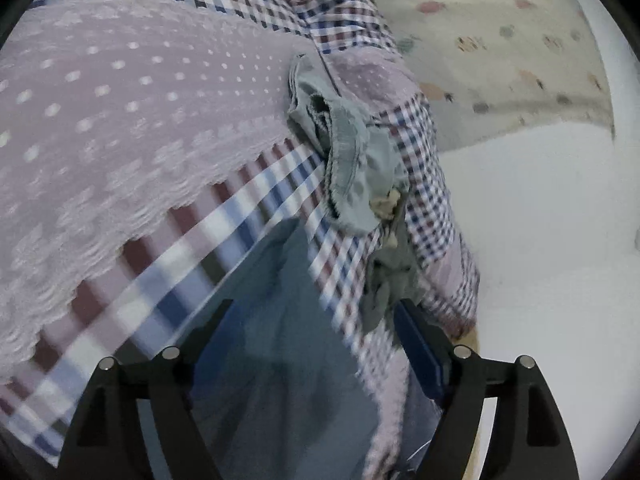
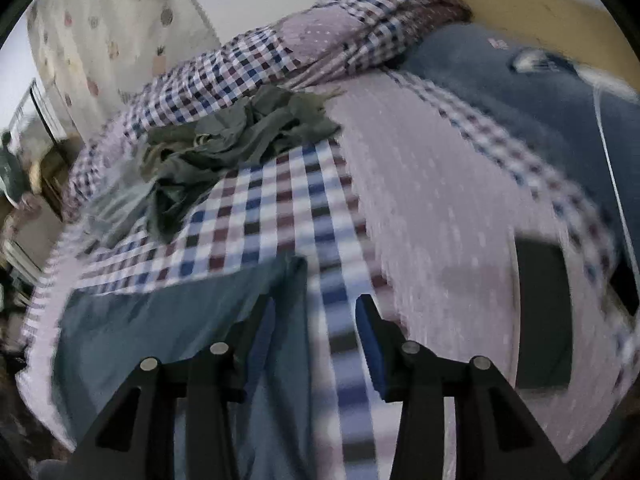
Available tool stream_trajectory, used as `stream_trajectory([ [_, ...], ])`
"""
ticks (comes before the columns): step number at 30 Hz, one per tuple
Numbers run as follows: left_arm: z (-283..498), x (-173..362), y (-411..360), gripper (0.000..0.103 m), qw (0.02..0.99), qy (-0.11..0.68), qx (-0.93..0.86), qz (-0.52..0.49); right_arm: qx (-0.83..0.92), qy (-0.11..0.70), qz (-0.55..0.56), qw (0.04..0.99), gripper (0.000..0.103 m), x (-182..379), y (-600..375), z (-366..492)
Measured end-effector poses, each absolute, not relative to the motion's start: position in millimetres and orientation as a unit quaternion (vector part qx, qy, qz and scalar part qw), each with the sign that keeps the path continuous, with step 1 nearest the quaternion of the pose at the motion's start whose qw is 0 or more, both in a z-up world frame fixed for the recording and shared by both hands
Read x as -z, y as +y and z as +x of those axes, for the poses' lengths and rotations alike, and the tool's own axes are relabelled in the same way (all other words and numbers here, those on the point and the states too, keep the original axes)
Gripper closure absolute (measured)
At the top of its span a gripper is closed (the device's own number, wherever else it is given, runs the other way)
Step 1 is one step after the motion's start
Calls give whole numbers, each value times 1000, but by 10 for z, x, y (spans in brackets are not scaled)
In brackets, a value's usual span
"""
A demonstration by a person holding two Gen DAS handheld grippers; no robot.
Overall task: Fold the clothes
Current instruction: 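Lower the folded shirt onto the checked quilt with both tools and release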
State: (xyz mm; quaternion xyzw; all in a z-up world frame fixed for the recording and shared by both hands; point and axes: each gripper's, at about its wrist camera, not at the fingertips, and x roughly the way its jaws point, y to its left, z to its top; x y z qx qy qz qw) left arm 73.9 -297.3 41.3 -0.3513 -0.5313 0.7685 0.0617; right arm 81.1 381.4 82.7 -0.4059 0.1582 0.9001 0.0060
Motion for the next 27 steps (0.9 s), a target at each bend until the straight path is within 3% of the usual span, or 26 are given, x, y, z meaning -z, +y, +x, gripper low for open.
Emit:
stream_trajectory([
  [4,1175,-236,-2896,21,61,-501,-786,-358,-888,249,-385,18,52,-644,4017,1486],
  [7,1384,-173,-2842,21,54,-483,-796,-361,-885,262,-385,12,52,-518,4000,1740],
  [12,1524,-263,-2854,21,34,-440,-828,-345,-897,204,-391,-10,52,-488,3836,1911],
  [22,1698,-81,-3033,21,0,-441,-815,-376,-914,99,-393,-36,52,-451,3419,2030],
  [27,1748,-22,-3033,21,-20,-401,-822,-403,-919,80,-381,-51,52,-496,3220,2024],
])
